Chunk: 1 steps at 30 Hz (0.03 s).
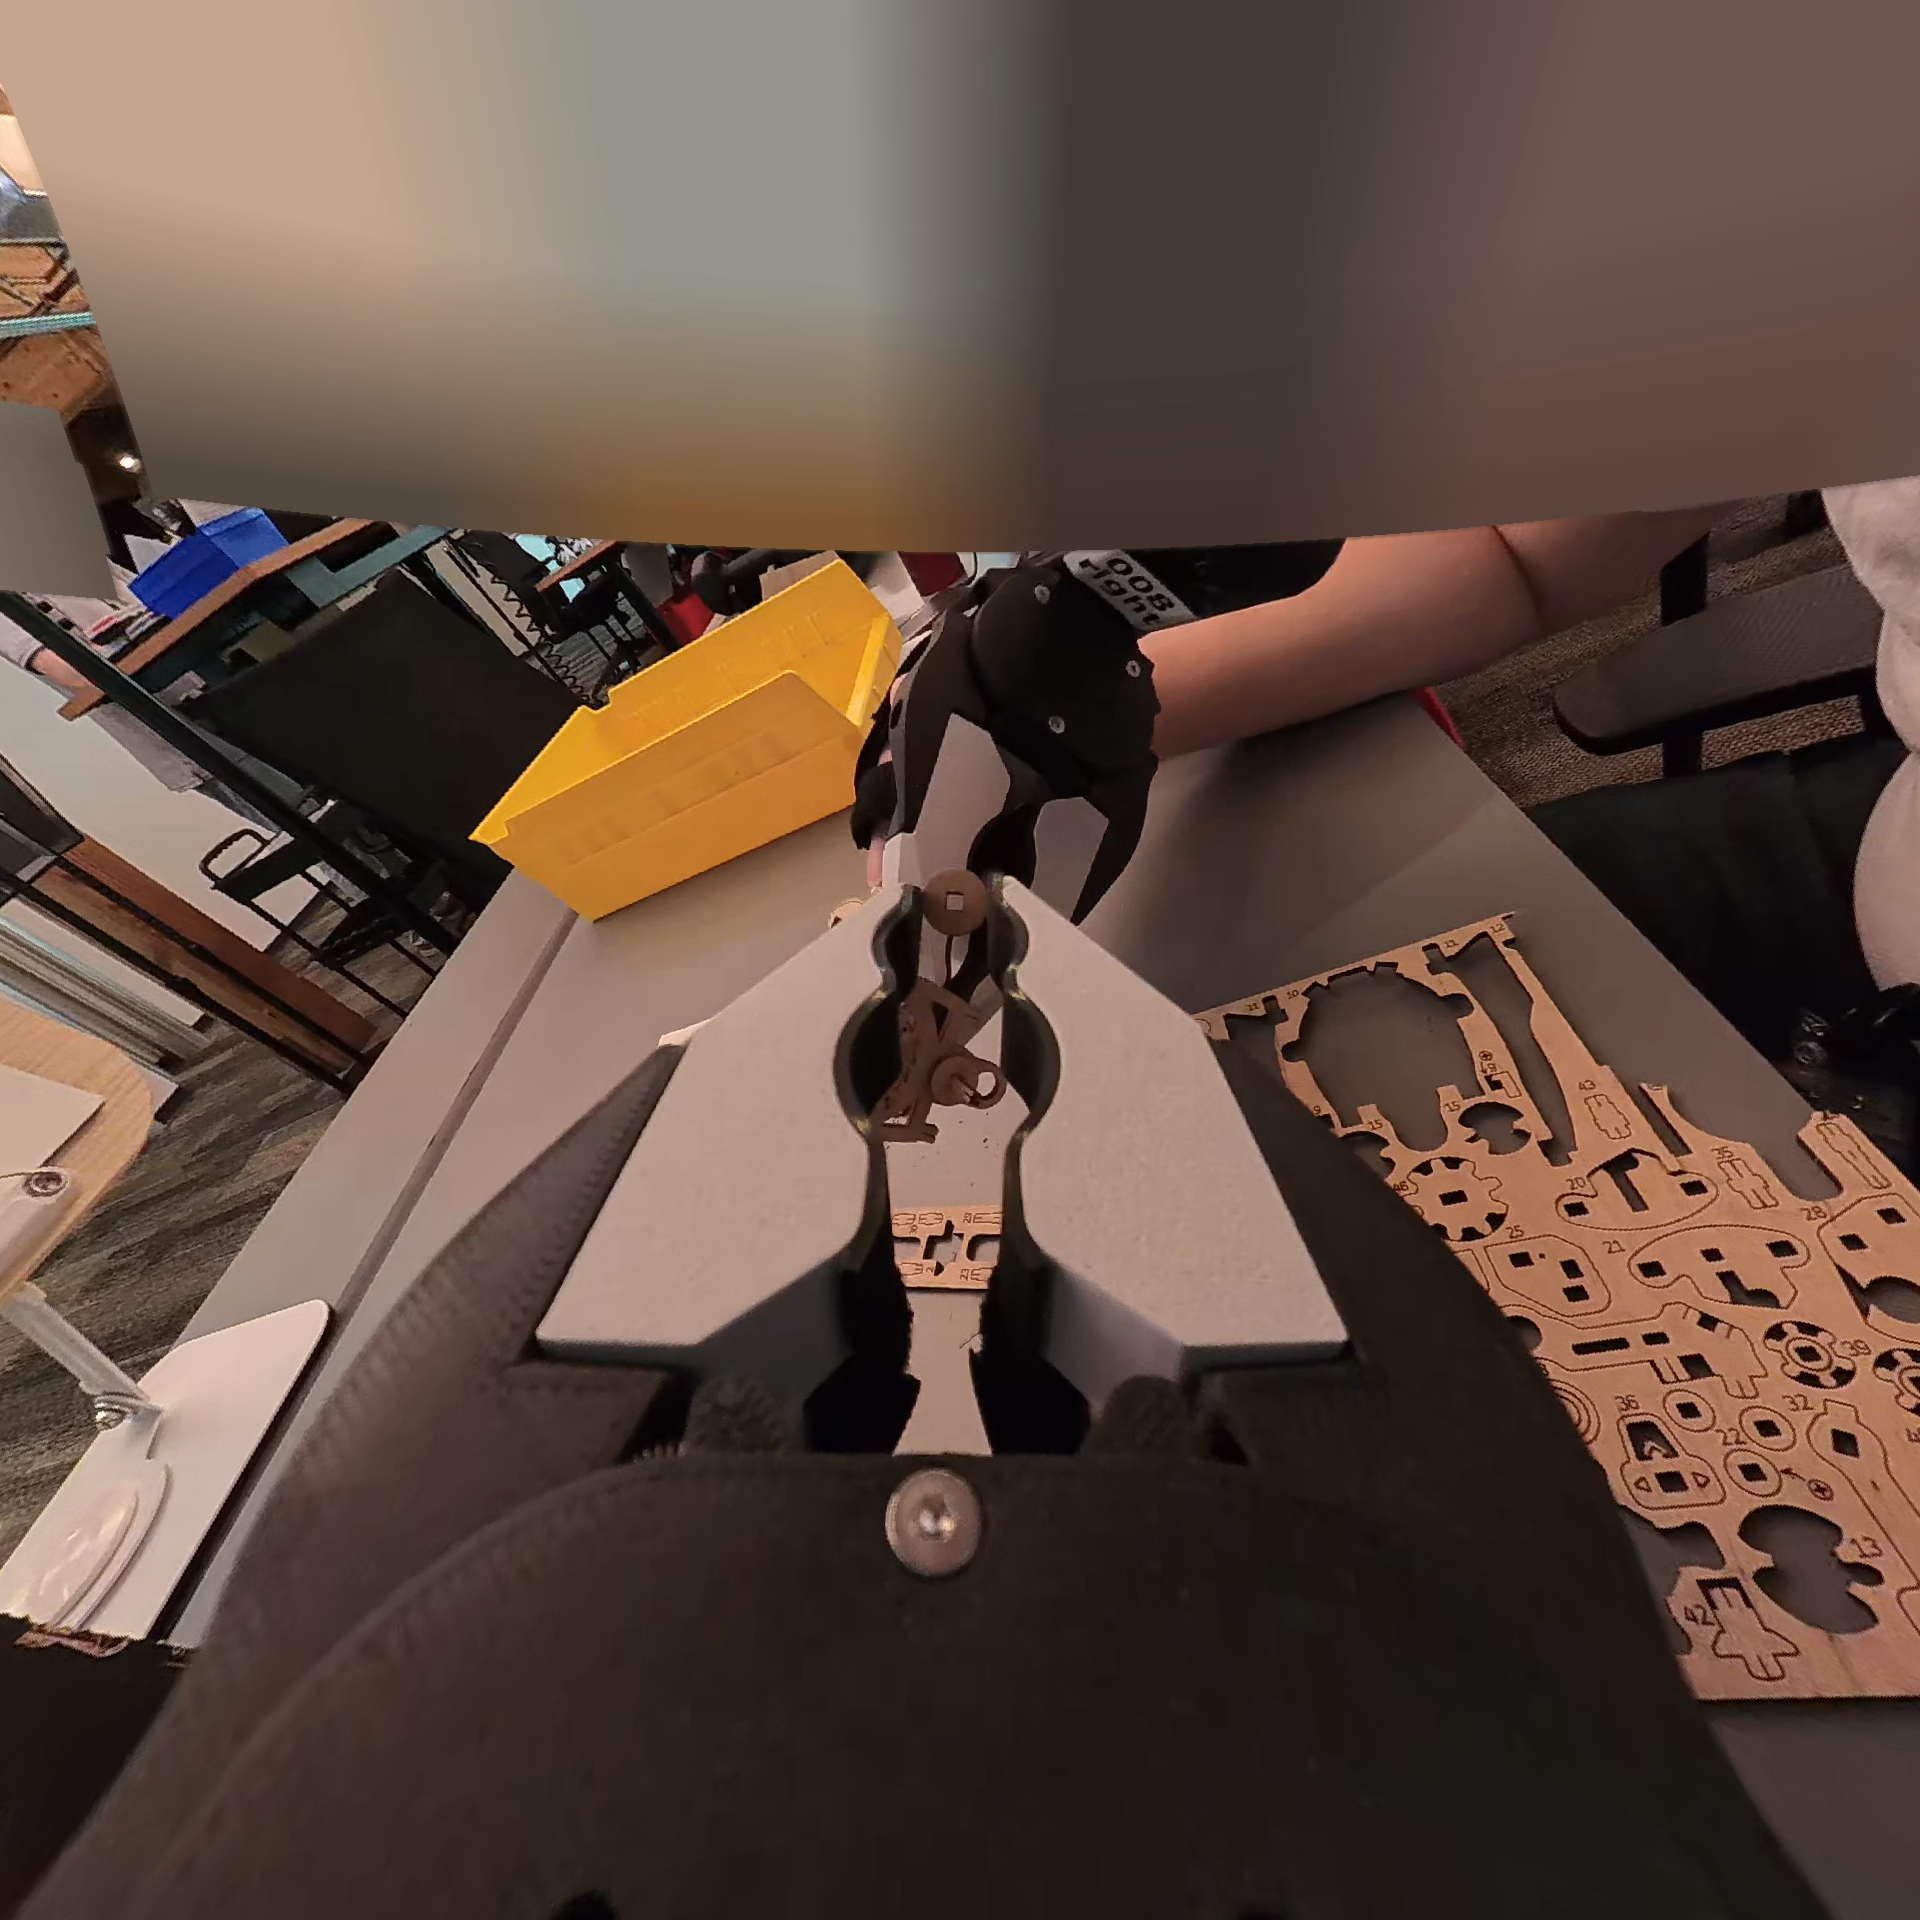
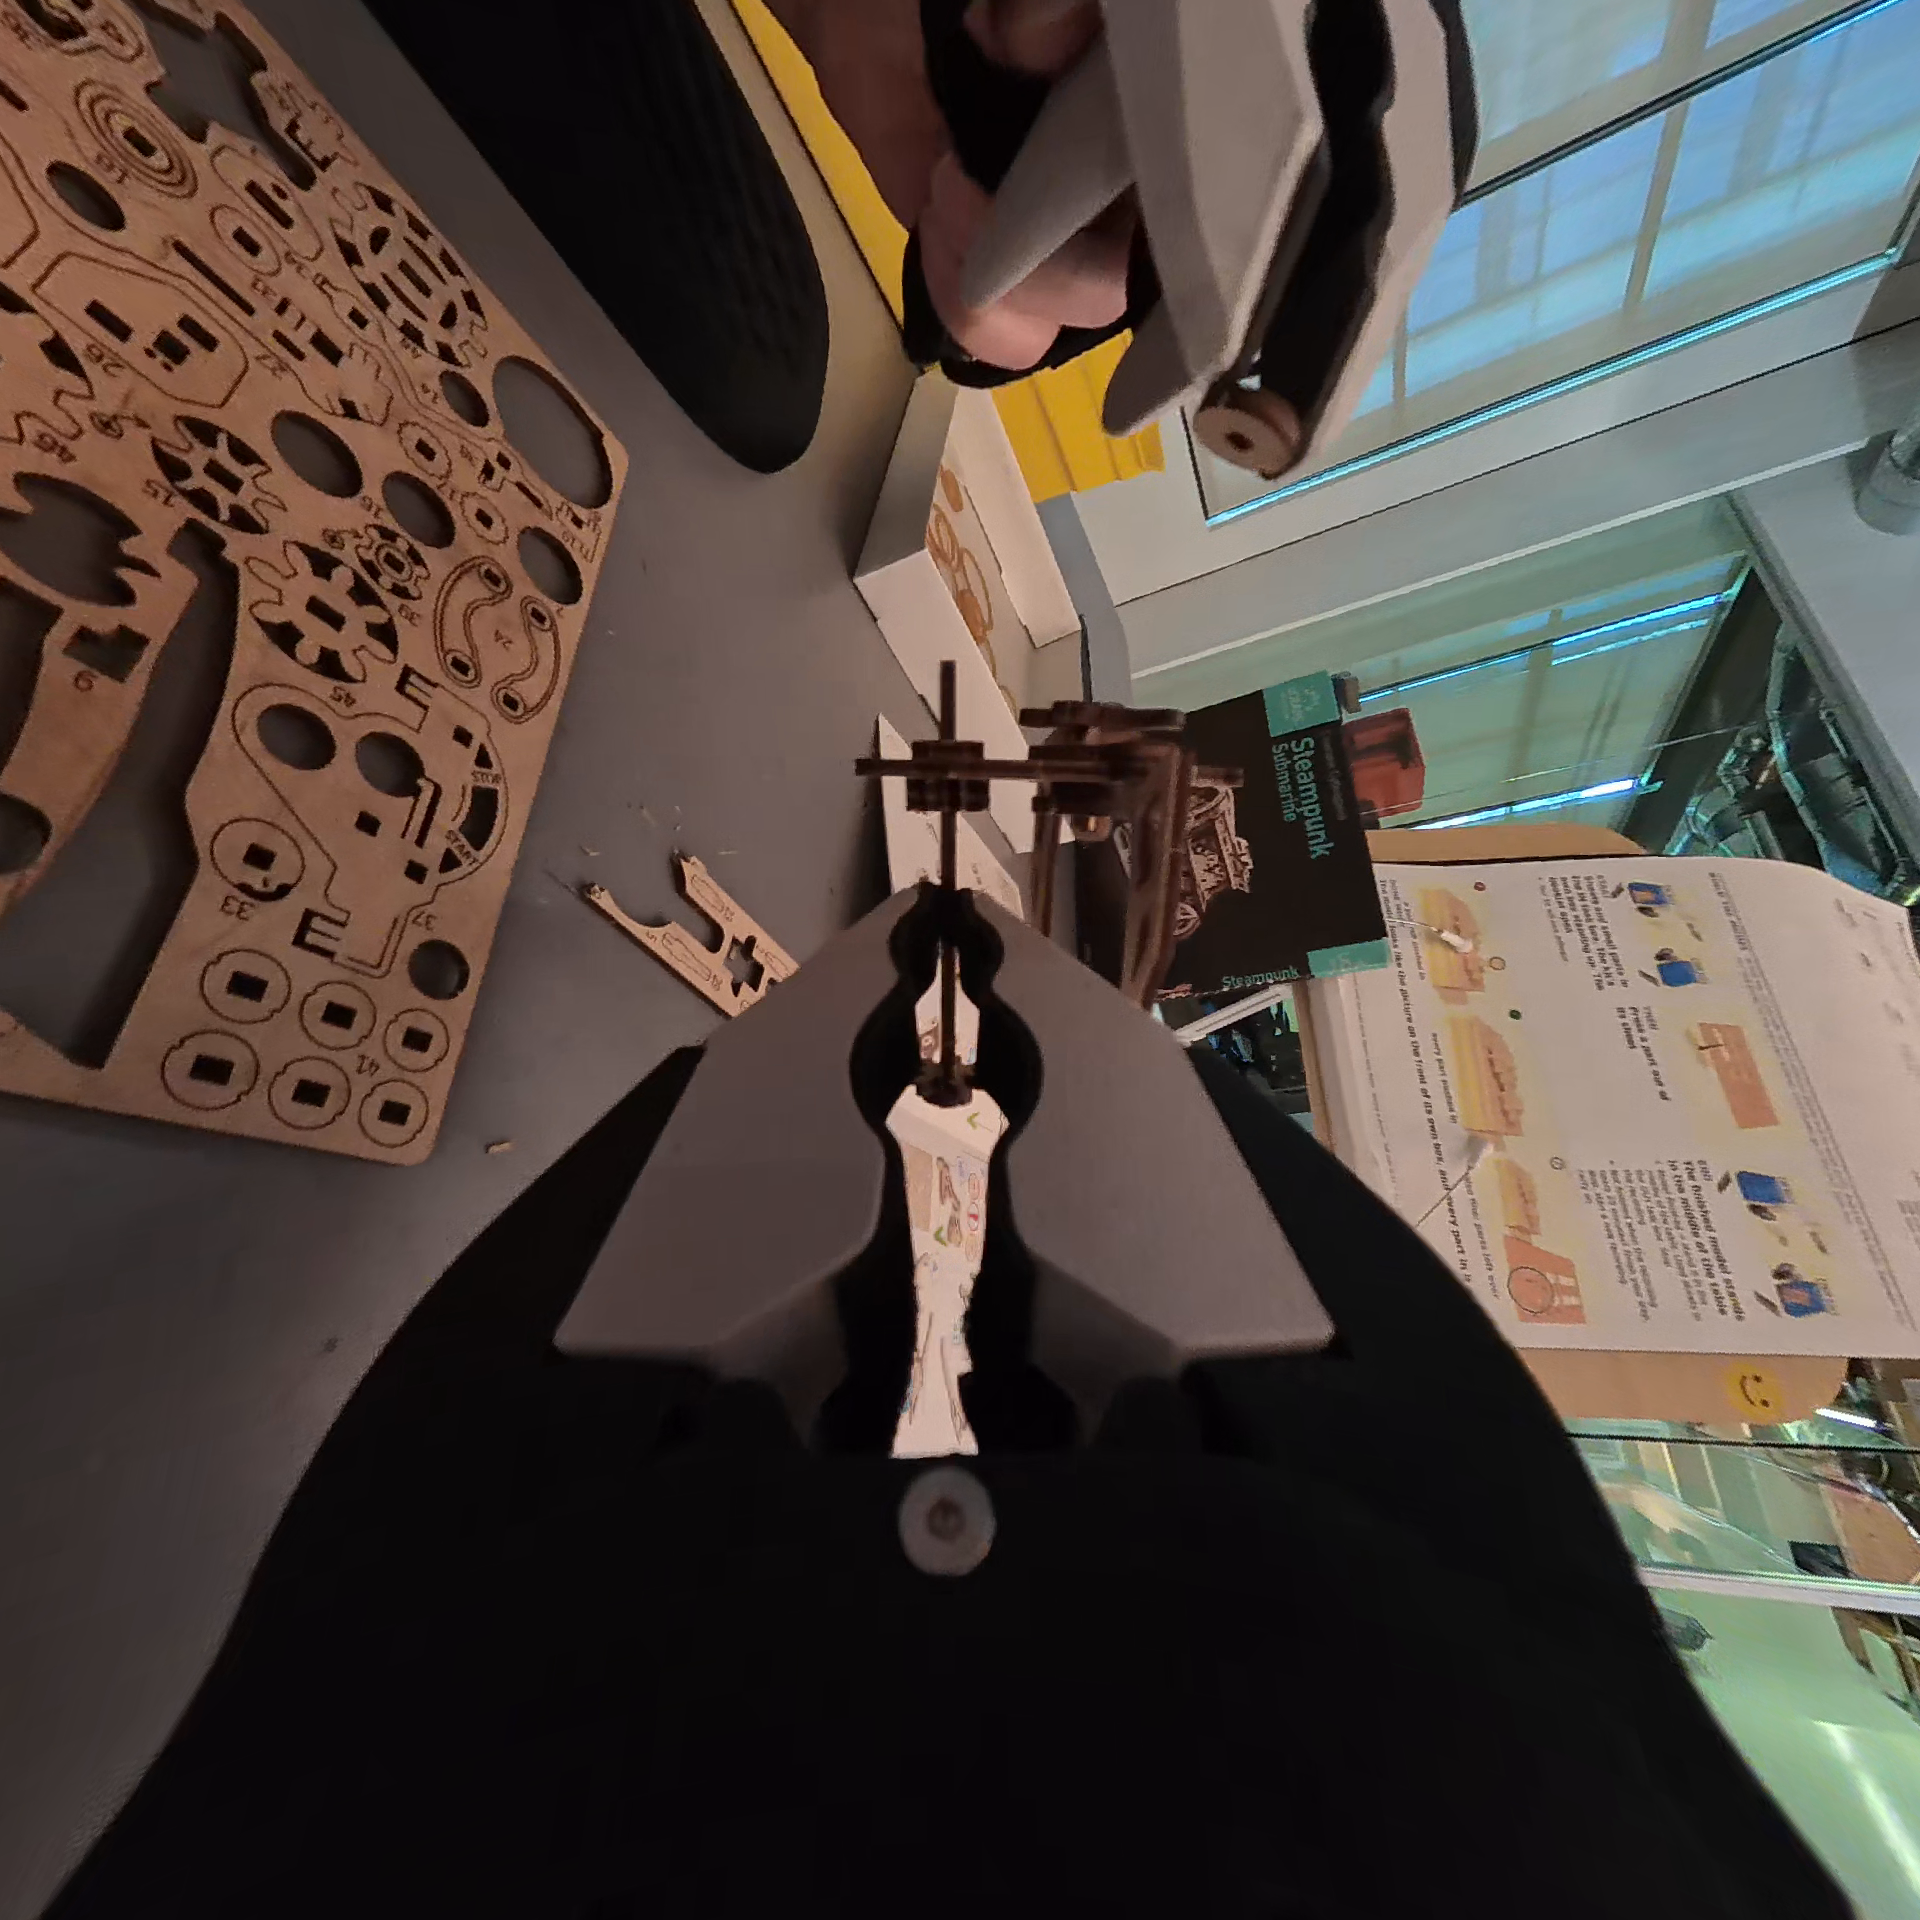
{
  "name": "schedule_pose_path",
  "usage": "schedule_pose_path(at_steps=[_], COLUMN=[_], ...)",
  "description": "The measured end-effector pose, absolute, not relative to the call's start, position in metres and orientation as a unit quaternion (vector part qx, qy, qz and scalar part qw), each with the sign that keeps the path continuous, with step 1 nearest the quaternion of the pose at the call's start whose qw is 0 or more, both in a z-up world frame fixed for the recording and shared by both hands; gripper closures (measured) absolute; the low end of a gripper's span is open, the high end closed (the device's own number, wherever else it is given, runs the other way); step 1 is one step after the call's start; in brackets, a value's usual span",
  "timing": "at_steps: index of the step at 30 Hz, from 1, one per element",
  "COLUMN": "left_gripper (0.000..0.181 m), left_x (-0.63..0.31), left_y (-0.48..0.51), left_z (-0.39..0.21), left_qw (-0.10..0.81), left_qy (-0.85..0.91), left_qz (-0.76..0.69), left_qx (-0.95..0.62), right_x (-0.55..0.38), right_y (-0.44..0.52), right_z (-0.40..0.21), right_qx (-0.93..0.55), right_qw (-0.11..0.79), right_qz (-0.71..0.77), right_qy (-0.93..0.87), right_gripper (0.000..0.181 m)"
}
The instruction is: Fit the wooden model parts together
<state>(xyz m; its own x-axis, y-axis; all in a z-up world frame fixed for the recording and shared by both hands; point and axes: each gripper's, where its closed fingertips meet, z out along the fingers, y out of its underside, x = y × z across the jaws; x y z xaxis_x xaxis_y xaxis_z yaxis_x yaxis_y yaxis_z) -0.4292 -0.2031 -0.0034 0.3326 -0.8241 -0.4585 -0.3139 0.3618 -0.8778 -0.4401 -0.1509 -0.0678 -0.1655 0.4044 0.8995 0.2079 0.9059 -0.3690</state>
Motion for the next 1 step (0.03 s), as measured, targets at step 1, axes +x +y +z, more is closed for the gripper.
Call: schedule_pose_path(at_steps=[1], left_gripper=[0.171], left_x=[-0.4293], left_y=[-0.2032], left_z=[-0.0024], left_qw=[0.625], left_qy=[0.539], left_qz=[-0.207], left_qx=[-0.526], right_x=[-0.4401], right_y=[-0.1511], right_z=[-0.0673], right_qx=[-0.201], right_qw=[0.615], right_qz=[0.079], right_qy=[-0.758], right_gripper=[0.181])
